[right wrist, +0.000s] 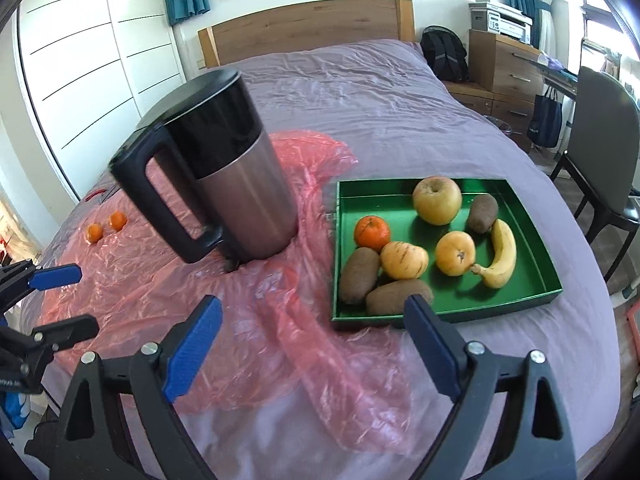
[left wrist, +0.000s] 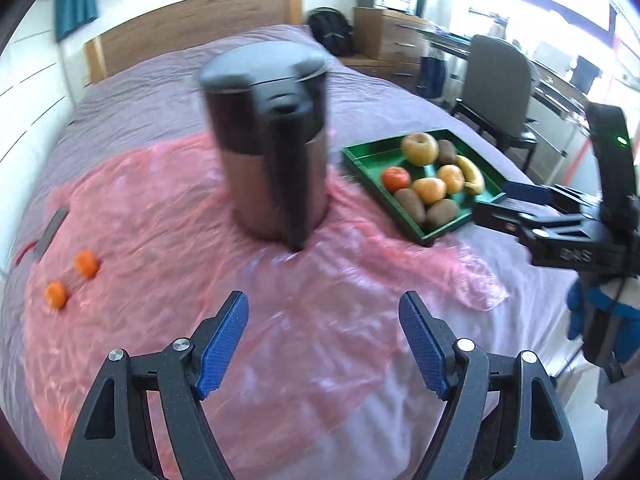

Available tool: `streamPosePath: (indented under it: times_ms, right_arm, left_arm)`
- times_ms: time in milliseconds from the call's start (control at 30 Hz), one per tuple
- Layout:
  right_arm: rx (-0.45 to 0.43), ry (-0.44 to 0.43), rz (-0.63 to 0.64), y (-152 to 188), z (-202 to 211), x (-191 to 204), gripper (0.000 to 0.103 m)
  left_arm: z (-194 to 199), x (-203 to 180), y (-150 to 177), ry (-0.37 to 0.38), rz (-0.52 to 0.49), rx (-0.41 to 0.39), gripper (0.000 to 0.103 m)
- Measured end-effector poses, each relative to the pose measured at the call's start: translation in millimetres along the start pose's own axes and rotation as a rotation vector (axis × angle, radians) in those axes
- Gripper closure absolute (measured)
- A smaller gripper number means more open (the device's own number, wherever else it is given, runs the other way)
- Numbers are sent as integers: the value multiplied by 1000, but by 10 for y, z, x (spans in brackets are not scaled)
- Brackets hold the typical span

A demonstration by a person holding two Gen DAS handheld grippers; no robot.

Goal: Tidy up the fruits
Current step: 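Move both tools back toward the two mandarins on the sheet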

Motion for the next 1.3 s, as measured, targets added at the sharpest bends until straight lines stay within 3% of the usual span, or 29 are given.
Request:
streamPosePath:
  times_ms: [400,700,1100,1300]
  right_arm:
    - [2,-78,138,237,172,1095,0]
    - [36,-129,210,175,81,1861,0]
    - [100,-185,282,-9,-370,2795,0]
    - [136,-185,332,-213,-759,3222,0]
  left_arm:
    - [229,1356,629,-146,242,-41,30]
    - [473,2298,985,-194,405,-87,30]
    - [367,3497,1615,-247,585,-71,30]
    - [211,3902,1620,-259,581,-55,30]
Point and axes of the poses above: each gripper's, at about its wrist camera, not at the fingertips, and z roughly against the way its jaws point, x to its left, y to its underside, the point moved 9 cm from there along -z, roughly the way its jaws point, and after that the axes turned 9 degrees about x, right-handed, at the moved point
